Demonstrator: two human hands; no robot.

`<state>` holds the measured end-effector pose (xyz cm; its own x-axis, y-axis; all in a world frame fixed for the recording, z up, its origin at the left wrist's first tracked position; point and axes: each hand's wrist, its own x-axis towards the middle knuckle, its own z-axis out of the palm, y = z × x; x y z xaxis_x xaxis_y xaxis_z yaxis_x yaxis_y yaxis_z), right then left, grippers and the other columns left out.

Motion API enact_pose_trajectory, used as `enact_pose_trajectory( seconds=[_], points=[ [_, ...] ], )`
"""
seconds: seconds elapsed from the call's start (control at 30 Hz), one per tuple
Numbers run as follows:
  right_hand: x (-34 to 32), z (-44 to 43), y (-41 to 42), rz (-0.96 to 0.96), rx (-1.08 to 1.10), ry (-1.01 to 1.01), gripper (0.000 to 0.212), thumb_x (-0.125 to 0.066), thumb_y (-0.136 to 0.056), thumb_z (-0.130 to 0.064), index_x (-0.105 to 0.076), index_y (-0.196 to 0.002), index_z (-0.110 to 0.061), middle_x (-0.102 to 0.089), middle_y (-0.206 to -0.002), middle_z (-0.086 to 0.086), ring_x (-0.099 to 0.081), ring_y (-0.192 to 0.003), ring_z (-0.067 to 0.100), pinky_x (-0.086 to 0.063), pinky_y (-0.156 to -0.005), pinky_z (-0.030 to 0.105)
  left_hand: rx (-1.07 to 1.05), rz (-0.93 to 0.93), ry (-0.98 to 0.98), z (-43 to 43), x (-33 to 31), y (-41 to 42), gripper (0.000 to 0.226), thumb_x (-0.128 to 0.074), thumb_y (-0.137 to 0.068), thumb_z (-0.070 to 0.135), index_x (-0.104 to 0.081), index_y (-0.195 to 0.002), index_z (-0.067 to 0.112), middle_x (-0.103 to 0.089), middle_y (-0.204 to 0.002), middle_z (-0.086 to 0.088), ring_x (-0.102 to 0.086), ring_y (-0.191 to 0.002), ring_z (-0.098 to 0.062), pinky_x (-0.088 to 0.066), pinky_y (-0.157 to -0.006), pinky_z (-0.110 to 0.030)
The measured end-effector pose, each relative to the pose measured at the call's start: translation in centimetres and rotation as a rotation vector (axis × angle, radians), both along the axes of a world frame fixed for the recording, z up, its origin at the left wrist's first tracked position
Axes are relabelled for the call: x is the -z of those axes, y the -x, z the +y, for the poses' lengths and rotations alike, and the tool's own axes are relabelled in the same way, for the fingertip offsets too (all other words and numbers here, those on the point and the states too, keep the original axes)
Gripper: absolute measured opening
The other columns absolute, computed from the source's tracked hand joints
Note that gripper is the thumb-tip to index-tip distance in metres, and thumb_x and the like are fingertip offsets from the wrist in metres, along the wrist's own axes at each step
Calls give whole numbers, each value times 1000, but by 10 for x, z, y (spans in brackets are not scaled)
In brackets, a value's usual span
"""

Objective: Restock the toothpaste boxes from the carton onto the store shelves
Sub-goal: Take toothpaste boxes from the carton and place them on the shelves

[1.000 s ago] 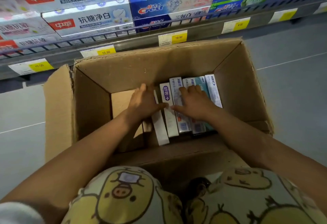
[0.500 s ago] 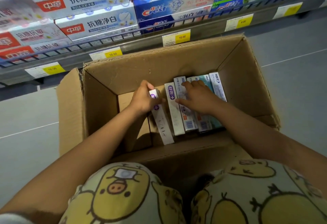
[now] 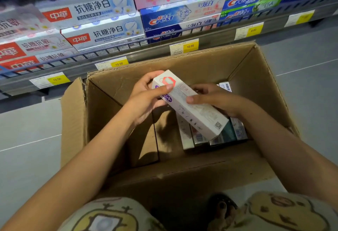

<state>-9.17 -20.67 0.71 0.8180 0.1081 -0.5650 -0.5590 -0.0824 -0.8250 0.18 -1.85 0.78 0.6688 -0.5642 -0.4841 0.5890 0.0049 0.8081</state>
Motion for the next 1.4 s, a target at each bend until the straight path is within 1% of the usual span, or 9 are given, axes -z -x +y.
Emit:
enact_pose_trajectory(
  seconds=[0.2,0.33,0.53,0.67,0.77,0.9,1.07,1.2,1.4],
  points=[
    [3,1,6,-15,-212,455,73,-82,-59,-50,-48,-121,-31,-59,-108,-10,-59,-95,9,-54,-77,31,-88,-66,-211,-18,11,9,52,-77,-73,10,-53,-119,9,-64,-110,-8,-68,-95,-19,-59,-75,-37],
    [8,-2,7,-76,-207,622,61,-80,-65,-39,-52,-117,-24,-59,-104,-7,-57,-87,5,-51,-69,27,-64,6,-294,-24,25,13,43,-76,-76,23,-54,-110,7,-71,-101,-15,-72,-85,-18,-59,-65,-28],
    [8,-20,6,-63,-143,659,48,-76,-71,-32,-58,-114,-20,-64,-111,-1,-61,-94,14,-52,-74,28,-21,-34,-417,-27,47,14,45,-33,-97,52,-65,-97,20,-65,-87,0,-59,-75,-13,-48,-62,-23],
    [14,-27,7,-9,-170,720,51,-75,-71,-39,-59,-116,-19,-64,-113,1,-61,-97,16,-55,-78,34,198,-235,-523,-29,77,16,46,-28,-98,52,-59,-120,26,-63,-123,-2,-56,-113,-19,-39,-104,-40],
    [14,-27,8,-16,-175,735,51,-75,-71,-42,-58,-115,-21,-63,-114,2,-61,-98,16,-56,-79,36,267,-234,-551,-31,92,11,30,-34,-97,49,-57,-108,35,-60,-124,2,-52,-119,-19,-33,-109,-45],
    [14,-28,9,-21,-177,765,50,-75,-71,-43,-57,-112,-20,-63,-112,3,-60,-96,16,-56,-78,37,366,-239,-589,-29,92,6,56,-44,-91,54,-44,-138,24,-51,-138,-2,-45,-128,-22,-32,-109,-40],
    [13,-31,10,-12,-194,778,50,-74,-74,-41,-55,-114,-18,-62,-114,4,-57,-94,13,-55,-76,32,600,-490,-752,-27,88,10,61,-56,-86,51,-43,-136,19,-39,-126,-4,-44,-118,-23,-37,-89,-29],
    [14,-31,10,-10,-195,775,44,-74,-74,-40,-51,-108,-23,-61,-115,3,-55,-93,12,-53,-75,30,498,-480,-805,-25,87,12,76,-74,-63,62,-40,-115,18,-53,-113,-3,-57,-98,-18,-51,-76,-34],
    [15,-30,12,-6,-191,767,38,-72,-76,-40,-50,-103,-24,-62,-113,5,-56,-92,13,-52,-72,29,231,-456,-788,-25,78,22,57,-84,-65,19,-41,-103,16,-59,-98,-4,-62,-88,-20,-56,-72,-42]
  ],
)
